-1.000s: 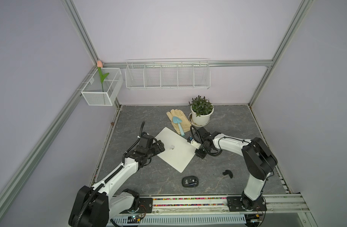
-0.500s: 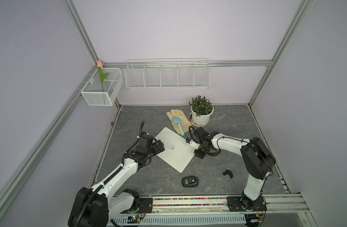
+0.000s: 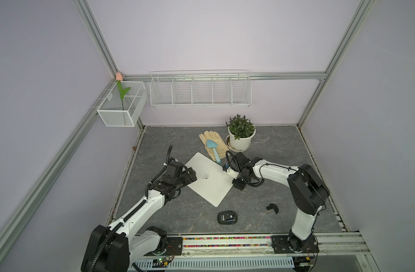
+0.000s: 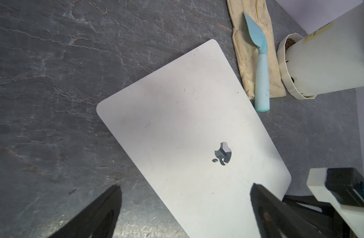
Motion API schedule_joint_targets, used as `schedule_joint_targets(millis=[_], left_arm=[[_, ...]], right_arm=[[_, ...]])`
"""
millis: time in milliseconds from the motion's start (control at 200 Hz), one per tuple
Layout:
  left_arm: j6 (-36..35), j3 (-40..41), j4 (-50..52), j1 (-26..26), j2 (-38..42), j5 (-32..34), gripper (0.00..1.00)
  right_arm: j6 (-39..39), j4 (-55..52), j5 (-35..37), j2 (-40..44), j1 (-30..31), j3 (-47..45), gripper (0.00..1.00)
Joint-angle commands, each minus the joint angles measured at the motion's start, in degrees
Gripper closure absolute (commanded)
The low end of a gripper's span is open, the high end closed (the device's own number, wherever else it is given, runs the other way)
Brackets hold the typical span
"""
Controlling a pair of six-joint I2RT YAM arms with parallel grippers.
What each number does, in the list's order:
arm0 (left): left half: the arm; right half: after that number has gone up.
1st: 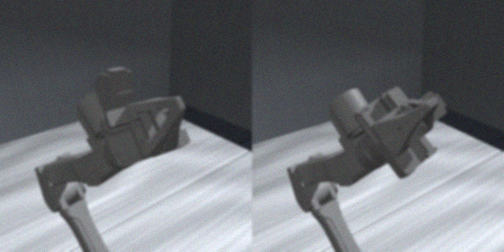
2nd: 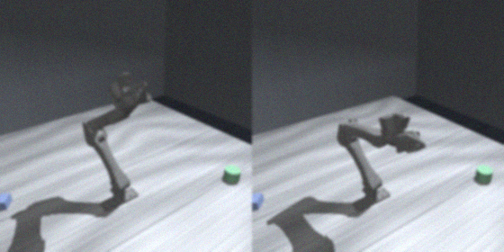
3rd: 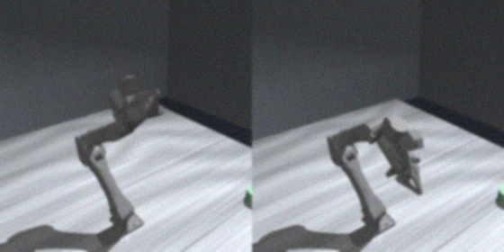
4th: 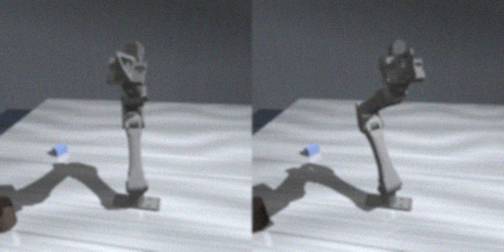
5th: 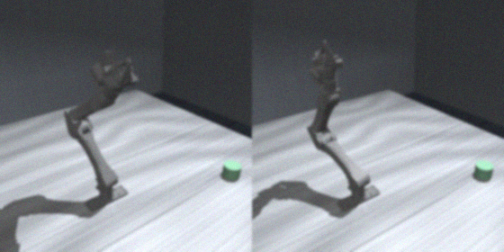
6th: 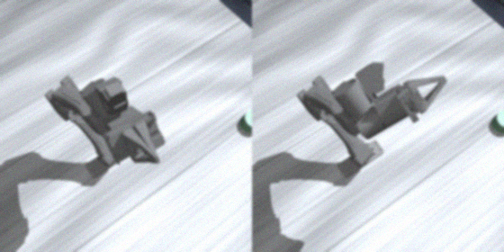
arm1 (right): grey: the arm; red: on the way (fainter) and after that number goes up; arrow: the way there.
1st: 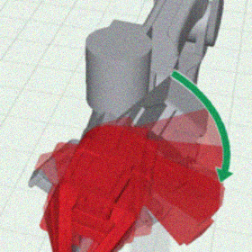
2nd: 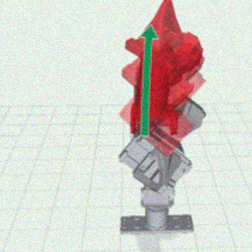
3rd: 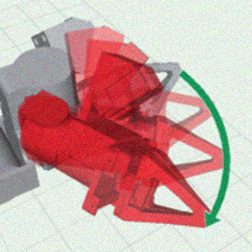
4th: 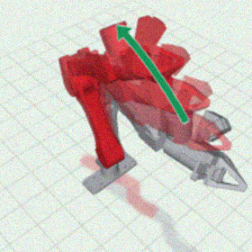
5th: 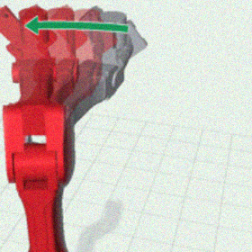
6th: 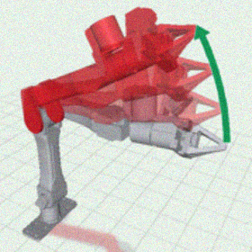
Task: Insert the wireless mouse receiver into the laptop
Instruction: Insert the USB plug into the USB port.
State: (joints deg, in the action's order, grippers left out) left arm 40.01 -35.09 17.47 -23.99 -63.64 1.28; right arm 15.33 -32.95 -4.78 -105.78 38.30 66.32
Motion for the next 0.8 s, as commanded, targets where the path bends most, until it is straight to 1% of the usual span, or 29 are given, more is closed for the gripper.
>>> schedule_joint_targets(millis=[0,255,560,800], left_arm=[[-0.3,-0.2,0.4,0.4,0.7,1.0,0.01],[-0.4,0.0,0.4,0.4,0.7,1.1,0.01],[-0.4,0.1,0.3,0.4,0.7,1.0,0.01],[-0.4,0.2,0.2,0.4,0.4,1.0,0.01]], right_arm=[[-1.5,2.5,-4.0,-0.9,0.1,0.6,0.85],[-3.6,3.7,-4.0,-1.0,0.1,0.4,0.85],[-5.2,2.4,0.3,-2.1,0.1,1.1,0.84],[-6.5,3.3,-0.6,-2.8,0.0,1.3,0.85]])
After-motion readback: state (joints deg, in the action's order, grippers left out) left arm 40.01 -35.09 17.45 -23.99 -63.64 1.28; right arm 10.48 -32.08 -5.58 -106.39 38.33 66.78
